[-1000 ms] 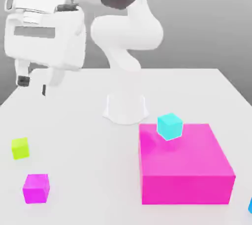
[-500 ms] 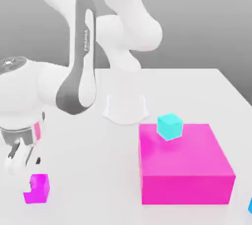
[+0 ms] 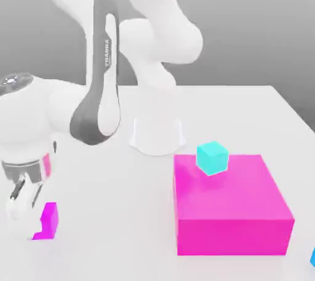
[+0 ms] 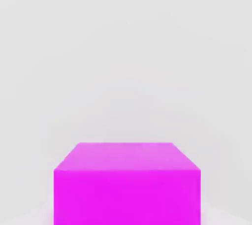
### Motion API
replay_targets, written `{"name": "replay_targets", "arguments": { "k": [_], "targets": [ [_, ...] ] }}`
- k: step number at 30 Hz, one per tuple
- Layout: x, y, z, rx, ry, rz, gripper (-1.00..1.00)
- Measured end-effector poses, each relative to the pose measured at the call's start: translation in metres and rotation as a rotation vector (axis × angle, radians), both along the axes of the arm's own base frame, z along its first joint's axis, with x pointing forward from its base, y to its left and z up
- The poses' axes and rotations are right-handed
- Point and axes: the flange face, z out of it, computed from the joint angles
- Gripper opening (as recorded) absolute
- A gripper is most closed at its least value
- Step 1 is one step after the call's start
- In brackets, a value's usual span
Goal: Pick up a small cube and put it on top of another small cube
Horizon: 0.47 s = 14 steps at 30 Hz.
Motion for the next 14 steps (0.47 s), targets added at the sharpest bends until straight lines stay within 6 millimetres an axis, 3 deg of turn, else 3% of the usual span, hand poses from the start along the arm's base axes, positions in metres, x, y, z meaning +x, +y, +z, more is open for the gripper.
{"name": "replay_targets", "arguments": {
  "k": [2, 5, 7, 8, 9, 11, 12, 14],
  "targets": [
    [-0.042, -0.031, 0.014, -0.003, 0.003, -0.112, -1.0],
    [-0.13, -0.08, 0.033, 0.001, -0.004, -0.342, -1.0],
    [-0.184, -0.107, 0.023, 0.003, -0.007, -0.487, -1.0],
    [-0.156, -0.091, 0.014, 0.004, -0.007, -0.409, -1.0],
    [-0.144, -0.083, 0.004, 0.004, -0.007, -0.374, -1.0],
    [-0.138, -0.077, -0.019, 0.005, -0.007, -0.353, -1.0],
    [-0.137, -0.076, -0.025, 0.005, -0.007, -0.35, 1.0],
    [-0.137, -0.076, -0.025, 0.005, -0.007, -0.35, 1.0]
  ]
}}
